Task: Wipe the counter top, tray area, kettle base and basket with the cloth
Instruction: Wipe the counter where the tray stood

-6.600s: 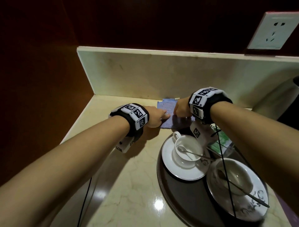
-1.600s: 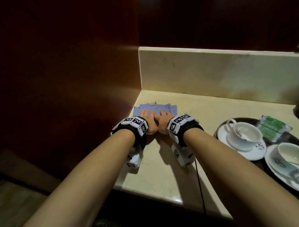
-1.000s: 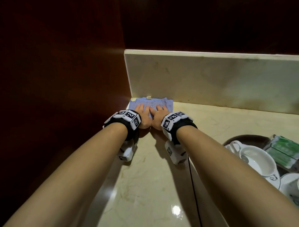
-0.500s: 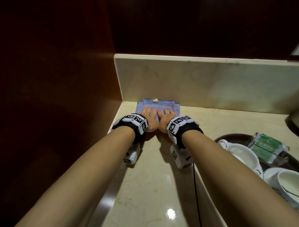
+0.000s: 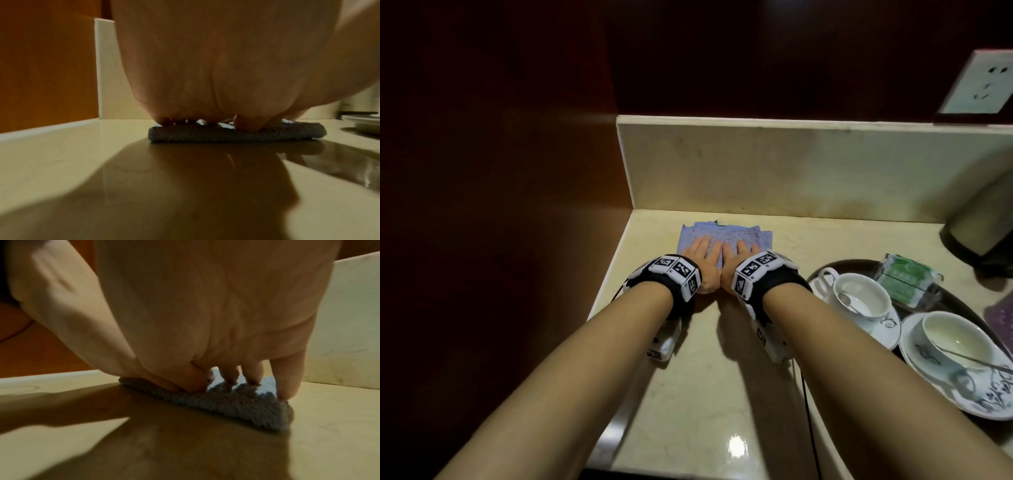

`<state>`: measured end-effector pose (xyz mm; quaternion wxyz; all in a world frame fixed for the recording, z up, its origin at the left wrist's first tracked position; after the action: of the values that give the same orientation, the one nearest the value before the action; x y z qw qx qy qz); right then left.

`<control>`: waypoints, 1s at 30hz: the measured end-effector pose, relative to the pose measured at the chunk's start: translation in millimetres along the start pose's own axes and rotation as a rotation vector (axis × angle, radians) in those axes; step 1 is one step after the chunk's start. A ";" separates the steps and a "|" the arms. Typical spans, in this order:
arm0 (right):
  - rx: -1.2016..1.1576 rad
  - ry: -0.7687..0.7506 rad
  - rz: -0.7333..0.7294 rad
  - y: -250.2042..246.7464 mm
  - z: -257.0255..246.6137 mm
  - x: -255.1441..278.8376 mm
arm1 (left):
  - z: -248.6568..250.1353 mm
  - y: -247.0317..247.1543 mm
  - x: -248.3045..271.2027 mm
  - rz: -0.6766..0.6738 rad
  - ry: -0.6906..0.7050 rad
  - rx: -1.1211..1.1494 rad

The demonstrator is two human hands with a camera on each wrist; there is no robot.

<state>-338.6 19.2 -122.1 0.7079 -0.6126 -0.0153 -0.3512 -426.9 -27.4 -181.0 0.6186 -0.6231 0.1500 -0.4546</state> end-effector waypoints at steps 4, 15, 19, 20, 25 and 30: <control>-0.010 -0.009 -0.010 13.3 -7.6 21.0 | 2.0 13.5 21.5 -0.011 0.017 -0.012; 0.028 -0.049 0.014 46.0 -37.3 109.7 | 11.9 50.6 113.6 0.008 -0.002 0.030; -0.007 -0.072 0.024 65.2 -47.2 132.7 | 19.3 59.1 157.1 0.016 -0.029 0.066; -0.010 -0.075 0.031 69.5 -49.7 139.0 | 21.4 60.8 168.2 0.016 -0.033 0.075; 0.027 -0.129 0.082 72.2 -65.8 187.3 | 31.7 66.2 219.4 0.027 -0.052 0.110; 0.042 -0.159 0.091 73.3 -84.5 226.1 | 20.4 82.2 242.4 0.004 -0.060 0.106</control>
<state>-165.1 -163.0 -103.7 0.7325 -0.6235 -0.0509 -0.2684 -249.4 -211.6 -159.6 0.6559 -0.6025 0.1084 -0.4417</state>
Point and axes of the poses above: each hand's wrist, its own x-axis away from the middle knuckle, its own y-axis out of the palm, z = x × y, the point moved 6 cm from there along -x, towards the middle knuckle, and after that the axes turned 12 degrees about x, right-handed, at the moved point
